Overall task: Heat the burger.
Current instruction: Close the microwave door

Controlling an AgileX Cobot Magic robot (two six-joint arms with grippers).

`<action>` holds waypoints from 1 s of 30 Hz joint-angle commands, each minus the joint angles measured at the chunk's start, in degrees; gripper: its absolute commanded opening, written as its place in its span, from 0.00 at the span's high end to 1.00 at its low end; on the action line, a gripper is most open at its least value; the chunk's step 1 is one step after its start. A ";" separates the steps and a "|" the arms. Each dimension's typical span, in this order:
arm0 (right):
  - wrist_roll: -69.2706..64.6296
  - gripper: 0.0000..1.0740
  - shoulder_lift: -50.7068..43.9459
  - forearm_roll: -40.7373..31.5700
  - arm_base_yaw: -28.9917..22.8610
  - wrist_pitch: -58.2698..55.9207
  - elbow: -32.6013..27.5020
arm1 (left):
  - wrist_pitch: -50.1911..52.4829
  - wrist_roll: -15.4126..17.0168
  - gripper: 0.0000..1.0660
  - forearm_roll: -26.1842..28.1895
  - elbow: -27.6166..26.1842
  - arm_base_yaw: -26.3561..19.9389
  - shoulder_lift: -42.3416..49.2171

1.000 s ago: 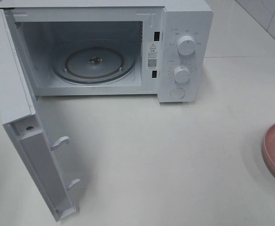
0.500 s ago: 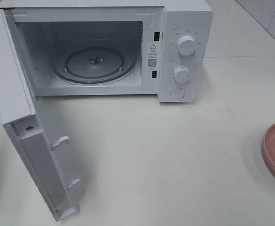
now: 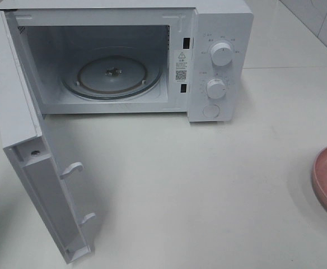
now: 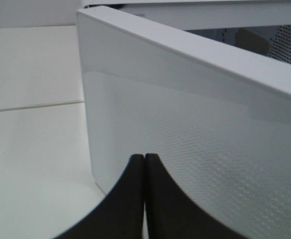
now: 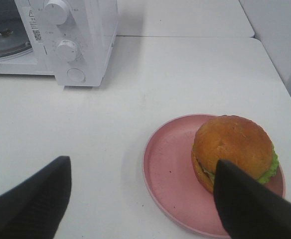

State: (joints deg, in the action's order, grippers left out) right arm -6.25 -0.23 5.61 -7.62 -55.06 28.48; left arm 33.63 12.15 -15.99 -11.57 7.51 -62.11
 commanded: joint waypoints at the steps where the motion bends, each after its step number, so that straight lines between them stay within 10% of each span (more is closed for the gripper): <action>1: 0.52 0.31 -1.43 -0.11 0.46 -0.06 -0.11 | 7.79 6.36 1.00 -9.22 0.00 0.34 -4.70; 13: 0.52 0.31 -1.43 -0.11 0.46 -0.06 -0.11 | 14.27 13.64 1.00 -19.54 -4.47 4.13 -13.12; 30: 0.52 0.31 -1.43 -0.11 0.46 -0.06 -0.11 | 7.51 13.24 1.00 -8.42 -15.13 15.07 -21.49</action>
State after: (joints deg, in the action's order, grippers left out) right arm -6.07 -0.23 5.61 -7.62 -55.06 28.48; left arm 41.65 25.10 -24.75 -26.13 22.23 -83.31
